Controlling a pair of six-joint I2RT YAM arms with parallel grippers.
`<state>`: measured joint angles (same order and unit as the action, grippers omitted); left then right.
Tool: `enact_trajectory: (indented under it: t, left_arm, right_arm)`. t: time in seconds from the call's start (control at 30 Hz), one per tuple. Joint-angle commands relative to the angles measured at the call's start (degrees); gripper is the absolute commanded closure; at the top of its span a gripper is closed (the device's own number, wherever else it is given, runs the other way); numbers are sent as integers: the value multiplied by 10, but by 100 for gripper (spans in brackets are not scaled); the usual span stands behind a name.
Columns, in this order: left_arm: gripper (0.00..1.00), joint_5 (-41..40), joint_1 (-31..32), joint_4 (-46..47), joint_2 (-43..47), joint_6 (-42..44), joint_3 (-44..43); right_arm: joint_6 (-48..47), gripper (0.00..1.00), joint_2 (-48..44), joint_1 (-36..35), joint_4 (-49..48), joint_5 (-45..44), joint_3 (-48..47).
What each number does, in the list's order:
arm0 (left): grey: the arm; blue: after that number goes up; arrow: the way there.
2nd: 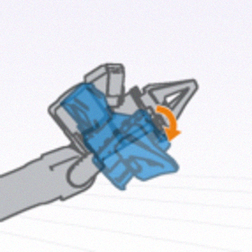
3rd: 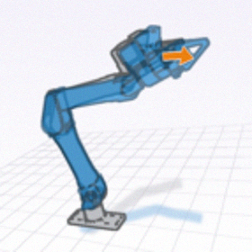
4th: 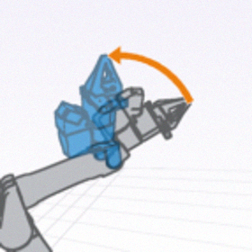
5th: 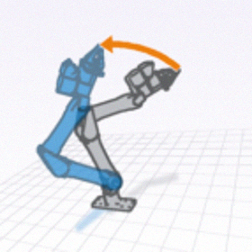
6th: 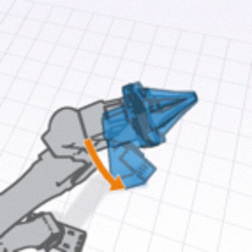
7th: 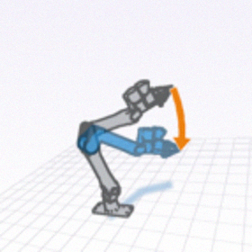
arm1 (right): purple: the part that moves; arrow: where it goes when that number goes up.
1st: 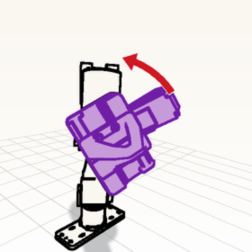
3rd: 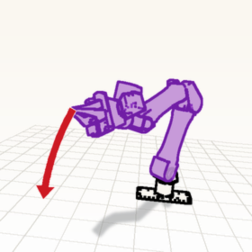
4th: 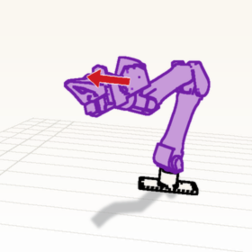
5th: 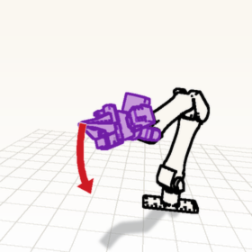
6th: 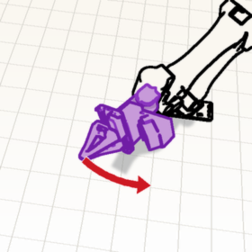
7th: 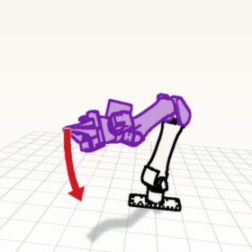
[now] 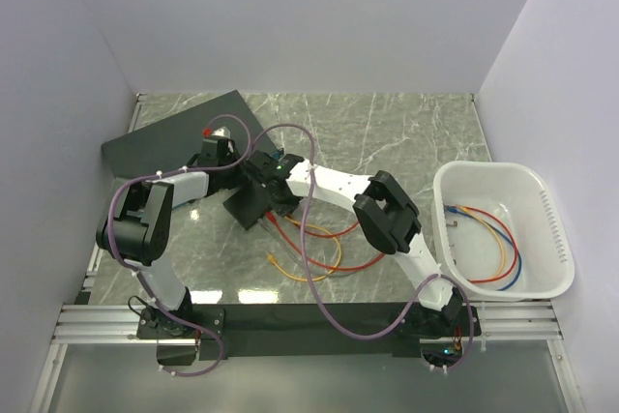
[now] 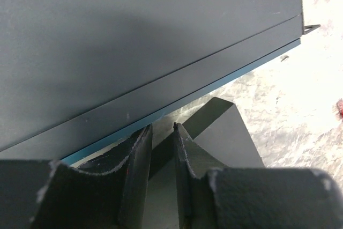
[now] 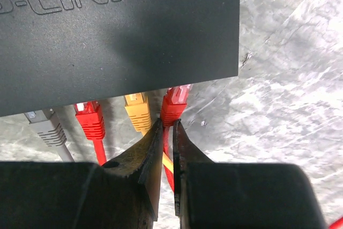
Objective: Insert the plug into the switch port
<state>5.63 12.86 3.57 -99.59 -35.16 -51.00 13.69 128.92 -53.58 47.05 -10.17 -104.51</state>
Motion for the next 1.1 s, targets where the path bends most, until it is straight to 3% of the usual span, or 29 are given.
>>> enact_trajectory:
  t: [0.0, 0.1, 0.23, 0.33, 0.57, 0.77, 1.07]
  left_arm:
    - [71, 21, 7, -45, 0, 7, 13]
    - [71, 23, 7, -43, 1, 9, 13]
    - [72, 20, 7, -43, -2, 11, 12]
    - [72, 20, 7, -45, -1, 11, 10]
    - [72, 18, 8, -47, 6, 9, 6]
    - [72, 16, 7, -49, 10, 10, 8]
    - [73, 14, 7, -48, 10, 11, 7]
  right_arm:
    - [-33, 98, 13, 3, -17, -33, -62]
    - [-46, 91, 18, 1, -12, -31, -80]
    - [-42, 59, 1, 1, -23, -37, -62]
    - [-36, 50, -19, 1, -28, -41, -48]
    - [-16, 46, -99, 7, -71, -35, 34]
    - [34, 46, -157, 40, -138, 29, 127]
    - [70, 55, -170, 60, -195, 115, 208]
